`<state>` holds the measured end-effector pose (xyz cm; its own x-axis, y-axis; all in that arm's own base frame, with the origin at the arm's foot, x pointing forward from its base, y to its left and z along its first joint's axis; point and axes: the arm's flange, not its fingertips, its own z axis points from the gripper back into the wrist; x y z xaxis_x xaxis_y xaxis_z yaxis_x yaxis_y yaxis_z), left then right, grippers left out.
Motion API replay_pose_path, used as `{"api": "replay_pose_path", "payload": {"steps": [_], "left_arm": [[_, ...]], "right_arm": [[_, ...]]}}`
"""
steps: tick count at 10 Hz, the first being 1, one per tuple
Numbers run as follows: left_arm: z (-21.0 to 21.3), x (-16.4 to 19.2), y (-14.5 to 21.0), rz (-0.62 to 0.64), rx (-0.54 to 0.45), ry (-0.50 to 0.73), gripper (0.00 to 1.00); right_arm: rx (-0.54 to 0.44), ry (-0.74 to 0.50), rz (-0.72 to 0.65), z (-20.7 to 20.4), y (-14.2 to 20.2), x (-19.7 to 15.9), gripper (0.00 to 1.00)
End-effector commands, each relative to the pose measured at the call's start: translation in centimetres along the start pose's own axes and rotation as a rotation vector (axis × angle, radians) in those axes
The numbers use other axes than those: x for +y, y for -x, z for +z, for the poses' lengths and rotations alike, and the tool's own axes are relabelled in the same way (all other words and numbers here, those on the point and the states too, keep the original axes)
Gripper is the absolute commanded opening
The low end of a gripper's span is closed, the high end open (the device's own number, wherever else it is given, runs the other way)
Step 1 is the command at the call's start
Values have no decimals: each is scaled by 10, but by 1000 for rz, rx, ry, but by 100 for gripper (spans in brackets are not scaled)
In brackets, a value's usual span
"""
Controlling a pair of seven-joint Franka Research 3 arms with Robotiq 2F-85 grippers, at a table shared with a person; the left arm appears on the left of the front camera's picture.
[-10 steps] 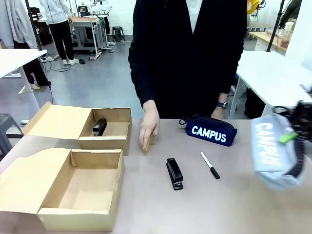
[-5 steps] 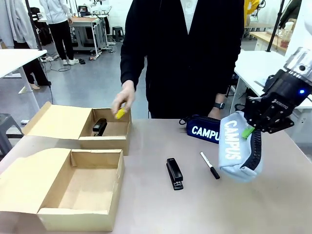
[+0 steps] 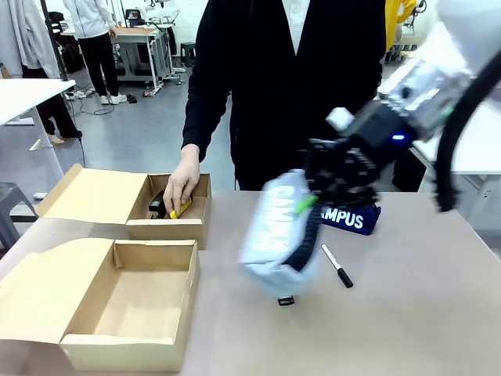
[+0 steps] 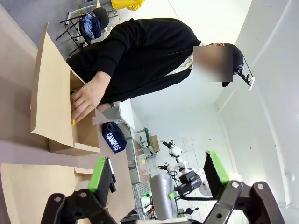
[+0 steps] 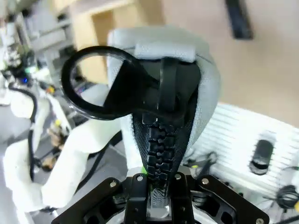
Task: Place items inside the box.
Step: Pick up a Pencil pouch or Stapler and place it inside the Mailer Box closest to the robot.
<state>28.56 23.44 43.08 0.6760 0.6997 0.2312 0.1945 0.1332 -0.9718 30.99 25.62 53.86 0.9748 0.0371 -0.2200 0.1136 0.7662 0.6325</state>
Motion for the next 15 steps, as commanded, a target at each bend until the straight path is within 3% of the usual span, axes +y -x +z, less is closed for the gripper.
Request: {"api": "replay_pose_path", "payload": {"steps": [1,3,4,6,7,8,10,12,14,15], "left_arm": [[0,-1,3,-20,-7,17,100],[0,-1,3,-20,-7,17,100],[0,-1,3,-20,-7,17,100],[0,-1,3,-20,-7,17,100],[0,-1,3,-20,-7,17,100],[0,-1,3,-20,-7,17,100],[0,-1,3,-20,-7,17,100],[0,-1,3,-20,-7,17,100],[0,-1,3,-20,-7,17,100],[0,-1,3,-20,-7,17,100]], "right_arm": [[85,-7,76,-58,7,54,11],[56,152,145,-117,30,63,11],[96,13,98,-71,30,56,11],[96,13,98,-71,30,56,11],[107,53,128,-99,36,62,11],[124,56,-117,-106,43,59,11],[178,85,-81,-134,13,112,11],[205,120,-142,-160,-10,153,11],[182,233,-123,-195,-23,181,11],[228,310,-51,-216,-33,194,11]]}}
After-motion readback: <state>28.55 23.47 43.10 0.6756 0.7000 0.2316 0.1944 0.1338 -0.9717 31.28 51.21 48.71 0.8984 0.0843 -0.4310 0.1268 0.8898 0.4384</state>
